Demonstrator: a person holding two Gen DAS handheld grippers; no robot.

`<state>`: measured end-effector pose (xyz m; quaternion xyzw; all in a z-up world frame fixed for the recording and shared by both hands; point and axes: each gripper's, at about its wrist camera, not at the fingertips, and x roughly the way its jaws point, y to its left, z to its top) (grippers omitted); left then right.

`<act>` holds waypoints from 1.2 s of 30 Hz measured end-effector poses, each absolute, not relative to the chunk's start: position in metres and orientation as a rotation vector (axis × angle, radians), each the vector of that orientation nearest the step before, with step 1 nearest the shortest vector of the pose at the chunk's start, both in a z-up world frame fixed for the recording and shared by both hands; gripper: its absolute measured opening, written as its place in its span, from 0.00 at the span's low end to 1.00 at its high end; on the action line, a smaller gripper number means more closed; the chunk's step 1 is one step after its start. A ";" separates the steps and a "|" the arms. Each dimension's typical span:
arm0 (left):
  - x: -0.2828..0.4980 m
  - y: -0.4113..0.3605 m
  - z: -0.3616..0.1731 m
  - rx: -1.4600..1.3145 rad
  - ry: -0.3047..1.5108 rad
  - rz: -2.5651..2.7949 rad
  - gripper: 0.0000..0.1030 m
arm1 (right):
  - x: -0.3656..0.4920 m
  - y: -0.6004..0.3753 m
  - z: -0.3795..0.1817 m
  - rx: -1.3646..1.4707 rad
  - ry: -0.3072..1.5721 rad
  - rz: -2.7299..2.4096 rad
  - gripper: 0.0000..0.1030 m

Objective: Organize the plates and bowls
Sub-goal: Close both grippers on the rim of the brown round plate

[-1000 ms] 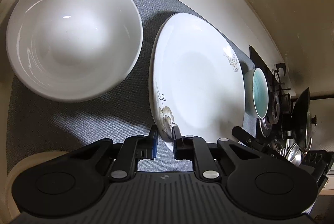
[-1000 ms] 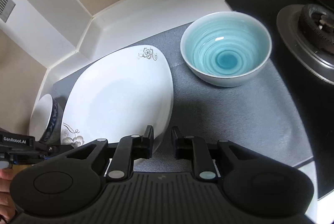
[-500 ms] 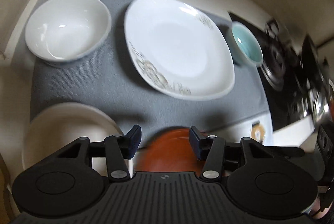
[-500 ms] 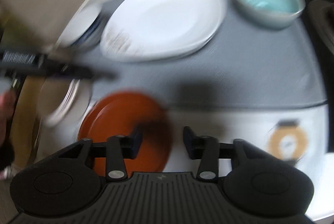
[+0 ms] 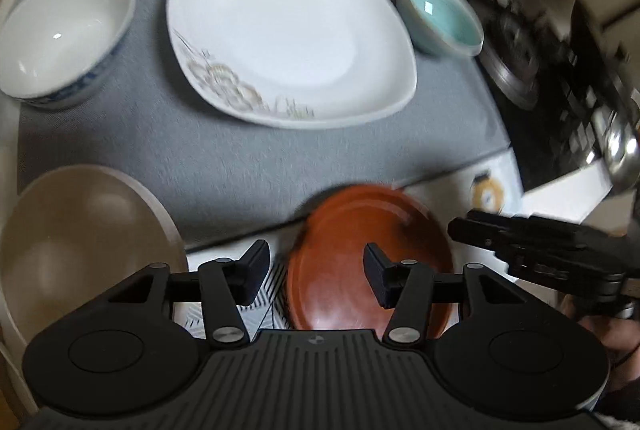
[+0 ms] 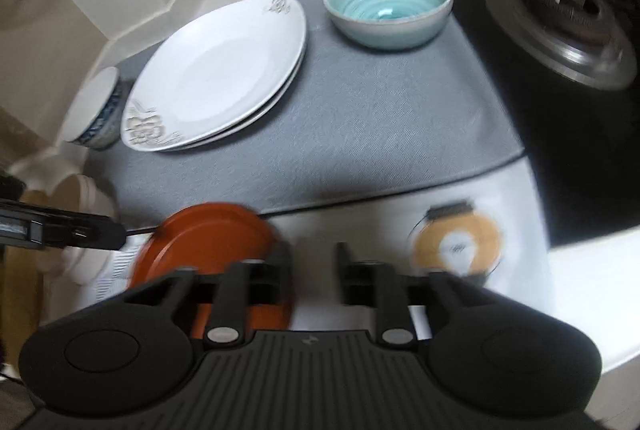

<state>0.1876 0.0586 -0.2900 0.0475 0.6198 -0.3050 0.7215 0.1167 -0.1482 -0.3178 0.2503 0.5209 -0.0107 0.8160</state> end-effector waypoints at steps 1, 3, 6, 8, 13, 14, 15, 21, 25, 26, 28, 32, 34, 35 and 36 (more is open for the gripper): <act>0.185 0.054 -0.293 0.136 1.384 -0.672 0.53 | 0.115 -0.146 -0.318 0.543 1.111 -0.015 0.56; 0.178 0.046 -0.296 0.188 1.403 -0.694 0.51 | 0.115 -0.137 -0.327 0.533 1.130 0.007 0.62; 0.168 0.035 -0.302 0.261 1.408 -0.721 0.29 | 0.108 -0.124 -0.335 0.430 1.140 -0.027 0.44; 0.168 0.030 -0.311 0.288 1.425 -0.697 0.10 | 0.105 -0.121 -0.335 0.383 1.144 -0.019 0.12; 0.168 0.023 -0.315 0.257 1.438 -0.686 0.06 | 0.096 -0.133 -0.327 0.410 1.065 -0.062 0.06; 0.167 0.020 -0.314 0.261 1.431 -0.682 0.06 | 0.095 -0.136 -0.327 0.421 1.055 -0.067 0.06; 0.167 0.017 -0.315 0.261 1.431 -0.675 0.06 | 0.094 -0.139 -0.328 0.439 1.049 -0.069 0.06; 0.171 0.011 -0.329 0.227 1.498 -0.610 0.06 | 0.088 -0.152 -0.343 0.523 1.022 -0.063 0.11; 0.171 0.005 -0.330 0.237 1.464 -0.586 0.05 | 0.081 -0.152 -0.347 0.541 0.988 -0.063 0.12; 0.171 0.003 -0.330 0.241 1.449 -0.585 0.05 | 0.080 -0.151 -0.348 0.534 0.977 -0.061 0.12; 0.172 0.001 -0.330 0.248 1.434 -0.588 0.05 | 0.077 -0.149 -0.349 0.514 0.960 -0.062 0.12; 0.175 0.001 -0.330 0.250 1.442 -0.593 0.05 | 0.078 -0.143 -0.348 0.495 0.948 -0.076 0.12; 0.176 -0.002 -0.329 0.277 1.439 -0.602 0.05 | 0.075 -0.142 -0.348 0.488 0.930 -0.076 0.11; 0.175 -0.005 -0.329 0.297 1.435 -0.607 0.05 | 0.073 -0.142 -0.348 0.483 0.920 -0.076 0.10; 0.174 -0.008 -0.328 0.319 1.424 -0.622 0.05 | 0.072 -0.143 -0.348 0.483 0.912 -0.077 0.09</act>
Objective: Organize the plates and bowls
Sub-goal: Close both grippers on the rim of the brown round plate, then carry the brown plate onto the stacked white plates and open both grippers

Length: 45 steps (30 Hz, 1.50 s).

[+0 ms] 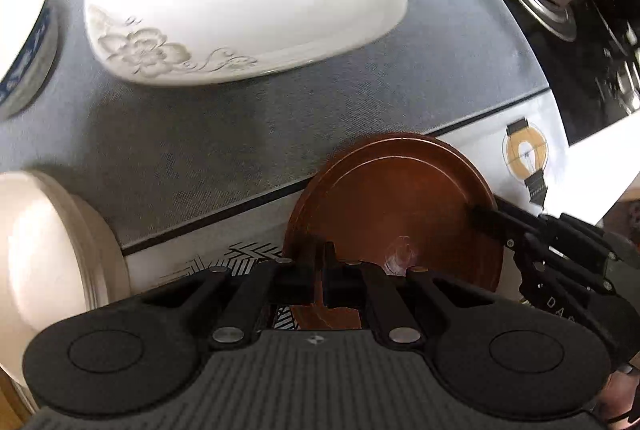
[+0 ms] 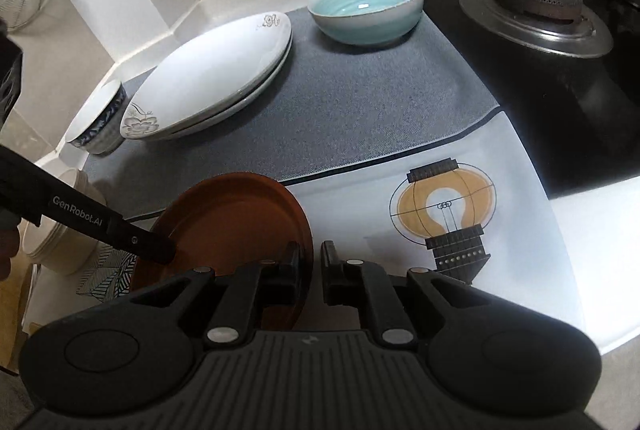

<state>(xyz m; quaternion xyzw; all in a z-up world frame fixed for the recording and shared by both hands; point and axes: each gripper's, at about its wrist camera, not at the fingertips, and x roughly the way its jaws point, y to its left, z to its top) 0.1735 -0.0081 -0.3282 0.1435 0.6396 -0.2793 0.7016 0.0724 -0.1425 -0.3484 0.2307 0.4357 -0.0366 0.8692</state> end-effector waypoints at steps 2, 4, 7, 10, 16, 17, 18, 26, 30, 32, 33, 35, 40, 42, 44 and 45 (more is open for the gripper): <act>0.169 -0.011 -0.327 0.342 1.396 -0.637 0.05 | 0.070 -0.141 -0.348 0.475 0.900 -0.077 0.09; 0.164 -0.015 -0.326 0.338 1.396 -0.630 0.04 | 0.069 -0.140 -0.347 0.466 0.902 -0.084 0.08; 0.150 -0.023 -0.322 0.325 1.423 -0.690 0.02 | 0.071 -0.142 -0.344 0.522 0.927 -0.067 0.05; 0.135 -0.029 -0.308 0.390 1.336 -0.759 0.02 | 0.070 -0.138 -0.338 0.526 0.922 -0.056 0.04; 0.157 -0.004 -0.309 0.316 1.388 -0.674 0.03 | 0.067 -0.144 -0.344 0.534 0.932 -0.101 0.04; 0.161 0.000 -0.307 0.316 1.381 -0.660 0.04 | 0.066 -0.145 -0.343 0.530 0.928 -0.113 0.04; 0.164 0.004 -0.306 0.314 1.378 -0.649 0.07 | 0.066 -0.147 -0.344 0.540 0.925 -0.116 0.04; 0.167 0.001 -0.320 0.286 1.405 -0.701 0.32 | 0.066 -0.150 -0.346 0.533 0.931 -0.132 0.05; 0.166 -0.005 -0.327 0.347 1.390 -0.680 0.07 | 0.063 -0.152 -0.343 0.529 0.926 -0.161 0.05; 0.172 0.002 -0.323 0.298 1.418 -0.676 0.06 | 0.061 -0.154 -0.340 0.548 0.918 -0.160 0.05; 0.174 0.004 -0.319 0.289 1.412 -0.673 0.06 | 0.061 -0.155 -0.337 0.566 0.909 -0.154 0.05; 0.177 0.008 -0.307 0.272 1.394 -0.673 0.06 | 0.063 -0.155 -0.330 0.568 0.897 -0.153 0.05; 0.194 0.019 -0.261 0.204 1.324 -0.673 0.06 | 0.087 -0.160 -0.304 0.552 0.835 -0.136 0.05; 0.204 0.021 -0.248 0.204 1.287 -0.660 0.06 | 0.103 -0.163 -0.295 0.551 0.813 -0.123 0.05; 0.218 0.021 -0.243 0.203 1.304 -0.622 0.06 | 0.124 -0.164 -0.287 0.526 0.786 -0.101 0.06; 0.226 0.023 -0.242 0.196 1.307 -0.599 0.06 | 0.136 -0.163 -0.284 0.523 0.780 -0.094 0.06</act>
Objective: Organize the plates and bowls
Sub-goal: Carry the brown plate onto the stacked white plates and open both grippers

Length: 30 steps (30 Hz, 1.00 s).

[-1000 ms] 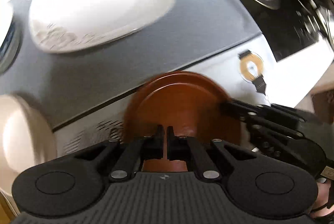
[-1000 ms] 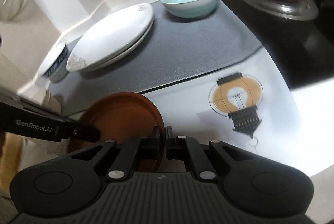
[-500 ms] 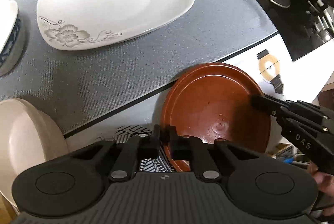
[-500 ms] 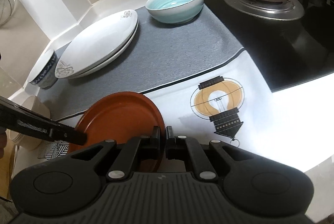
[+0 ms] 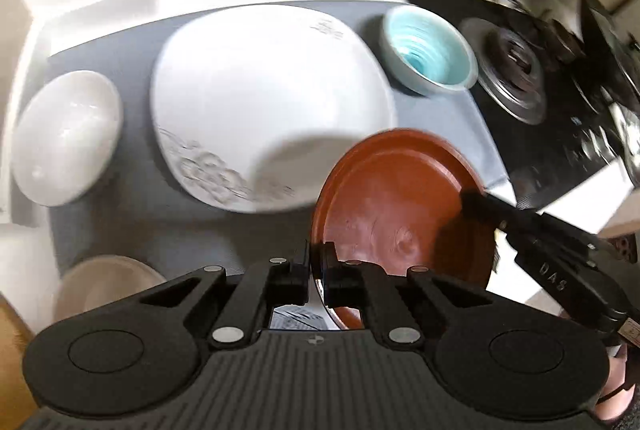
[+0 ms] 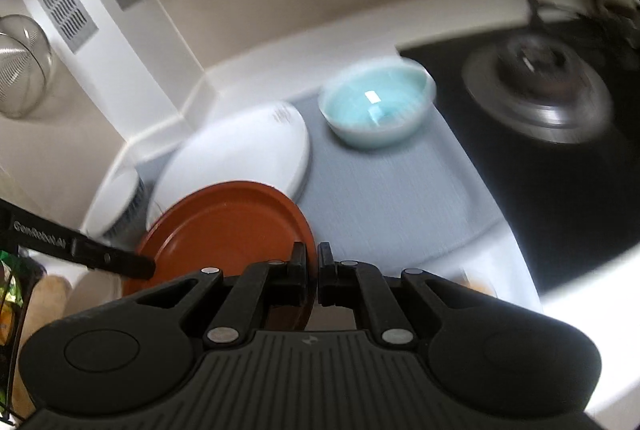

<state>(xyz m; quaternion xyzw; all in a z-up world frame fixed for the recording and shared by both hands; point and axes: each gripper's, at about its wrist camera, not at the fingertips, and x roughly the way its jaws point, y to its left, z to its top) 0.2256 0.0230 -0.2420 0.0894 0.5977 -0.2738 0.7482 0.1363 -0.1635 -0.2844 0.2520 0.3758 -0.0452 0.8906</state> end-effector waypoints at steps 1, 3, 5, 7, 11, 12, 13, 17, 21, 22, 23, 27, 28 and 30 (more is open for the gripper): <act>0.230 0.022 -0.241 0.193 1.295 -0.576 0.06 | 0.149 -0.163 -0.282 0.522 0.772 -0.085 0.06; 0.242 0.022 -0.242 0.201 1.262 -0.542 0.06 | 0.172 -0.162 -0.279 0.506 0.755 -0.069 0.07; 0.255 0.023 -0.244 0.198 1.237 -0.506 0.06 | 0.194 -0.161 -0.277 0.503 0.753 -0.061 0.07; 0.268 0.020 -0.247 0.192 1.208 -0.477 0.07 | 0.211 -0.158 -0.278 0.475 0.738 -0.060 0.07; 0.287 0.014 -0.252 0.209 1.166 -0.423 0.07 | 0.242 -0.159 -0.290 0.477 0.754 -0.054 0.07; 0.292 0.013 -0.254 0.209 1.163 -0.416 0.07 | 0.248 -0.159 -0.294 0.478 0.761 -0.055 0.07; 0.297 0.012 -0.256 0.203 1.166 -0.406 0.07 | 0.254 -0.159 -0.297 0.474 0.766 -0.053 0.07; 0.312 0.015 -0.260 0.183 1.164 -0.375 0.07 | 0.268 -0.156 -0.311 0.447 0.774 -0.050 0.07; 0.324 0.012 -0.269 0.190 1.141 -0.365 0.06 | 0.279 -0.153 -0.322 0.417 0.803 -0.055 0.06; 0.325 0.011 -0.271 0.191 1.137 -0.361 0.06 | 0.282 -0.151 -0.324 0.405 0.809 -0.053 0.06; 0.327 0.011 -0.274 0.189 1.137 -0.358 0.06 | 0.284 -0.149 -0.326 0.392 0.814 -0.053 0.06; 0.331 0.011 -0.281 0.185 1.140 -0.358 0.06 | 0.286 -0.148 -0.331 0.381 0.833 -0.049 0.06; 0.332 0.012 -0.281 0.185 1.138 -0.360 0.06 | 0.286 -0.147 -0.333 0.380 0.840 -0.046 0.07; 0.330 0.015 -0.278 0.177 1.133 -0.372 0.07 | 0.285 -0.145 -0.333 0.367 0.843 -0.047 0.10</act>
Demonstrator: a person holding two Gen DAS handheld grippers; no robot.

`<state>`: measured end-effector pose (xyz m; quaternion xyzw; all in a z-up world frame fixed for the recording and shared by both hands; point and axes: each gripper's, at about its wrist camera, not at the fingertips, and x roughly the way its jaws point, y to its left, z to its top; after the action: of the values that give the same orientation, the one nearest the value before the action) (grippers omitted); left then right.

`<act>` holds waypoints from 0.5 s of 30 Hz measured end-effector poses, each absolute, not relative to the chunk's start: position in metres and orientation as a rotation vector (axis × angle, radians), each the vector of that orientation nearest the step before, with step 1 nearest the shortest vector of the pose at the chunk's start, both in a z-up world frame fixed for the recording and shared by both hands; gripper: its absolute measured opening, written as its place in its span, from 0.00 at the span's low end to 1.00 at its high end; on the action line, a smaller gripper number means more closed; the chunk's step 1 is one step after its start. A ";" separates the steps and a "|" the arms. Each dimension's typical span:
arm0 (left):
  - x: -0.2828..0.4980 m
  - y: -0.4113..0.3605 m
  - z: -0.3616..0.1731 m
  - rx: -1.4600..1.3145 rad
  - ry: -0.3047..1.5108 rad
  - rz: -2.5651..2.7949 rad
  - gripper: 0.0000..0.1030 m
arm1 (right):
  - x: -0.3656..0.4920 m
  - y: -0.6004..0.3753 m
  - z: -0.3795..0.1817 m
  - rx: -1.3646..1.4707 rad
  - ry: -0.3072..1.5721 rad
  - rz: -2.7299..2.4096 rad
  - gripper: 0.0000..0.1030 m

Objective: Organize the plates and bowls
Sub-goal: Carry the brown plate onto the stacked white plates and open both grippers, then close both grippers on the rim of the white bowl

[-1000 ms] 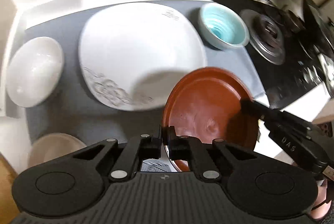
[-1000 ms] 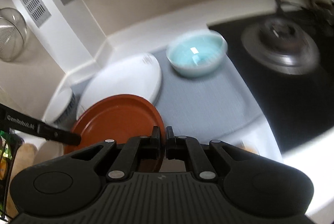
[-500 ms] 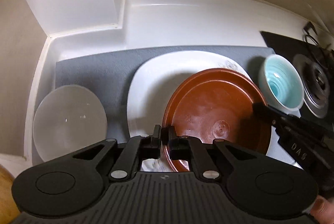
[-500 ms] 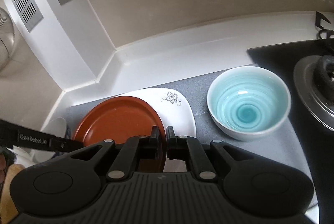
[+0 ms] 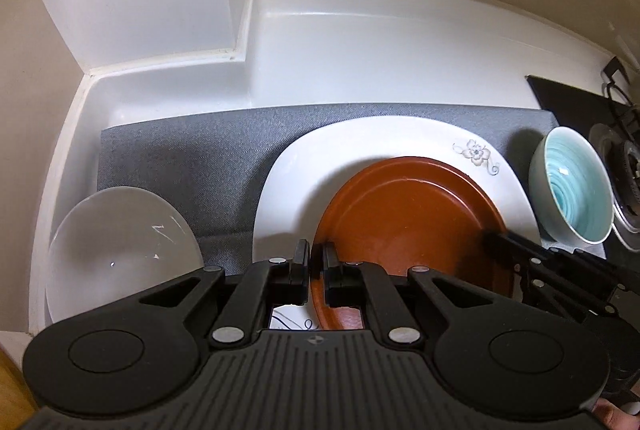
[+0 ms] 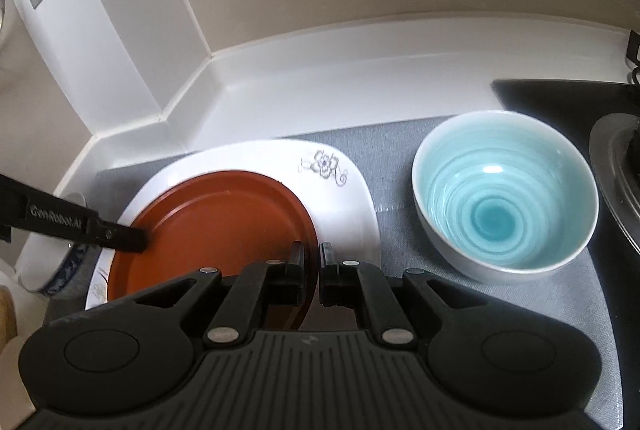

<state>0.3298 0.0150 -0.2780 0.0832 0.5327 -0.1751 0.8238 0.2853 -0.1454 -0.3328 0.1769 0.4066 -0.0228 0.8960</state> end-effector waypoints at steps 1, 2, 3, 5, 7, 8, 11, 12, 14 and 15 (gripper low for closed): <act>0.327 0.018 -0.273 0.178 1.139 -0.376 0.07 | 0.283 -0.145 -0.330 0.360 0.838 -0.066 0.13; 0.323 0.024 -0.265 0.172 1.140 -0.384 0.08 | 0.278 -0.145 -0.325 0.364 0.819 -0.085 0.26; 0.318 0.032 -0.255 0.156 1.130 -0.407 0.16 | 0.272 -0.146 -0.319 0.377 0.790 -0.082 0.50; 0.306 0.058 -0.231 0.119 1.089 -0.437 0.47 | 0.260 -0.143 -0.302 0.367 0.717 -0.089 0.82; 0.295 0.091 -0.213 0.090 1.021 -0.401 0.74 | 0.253 -0.136 -0.287 0.380 0.649 -0.051 0.88; 0.291 0.108 -0.208 0.078 0.990 -0.361 0.81 | 0.253 -0.132 -0.281 0.402 0.639 -0.010 0.89; 0.289 0.151 -0.218 0.062 0.995 -0.236 0.79 | 0.263 -0.109 -0.273 0.435 0.654 0.083 0.91; 0.291 0.162 -0.226 0.042 1.022 -0.213 0.75 | 0.268 -0.099 -0.272 0.435 0.665 0.115 0.91; 0.295 0.180 -0.245 -0.025 1.096 -0.181 0.58 | 0.279 -0.074 -0.274 0.407 0.686 0.148 0.89; 0.296 0.186 -0.252 -0.066 1.116 -0.175 0.44 | 0.284 -0.062 -0.275 0.389 0.695 0.173 0.83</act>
<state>0.2963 0.1858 -0.2517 -0.0312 0.5289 -0.0827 0.8441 0.2843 -0.0622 -0.2753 0.1889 0.3382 0.0843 0.9181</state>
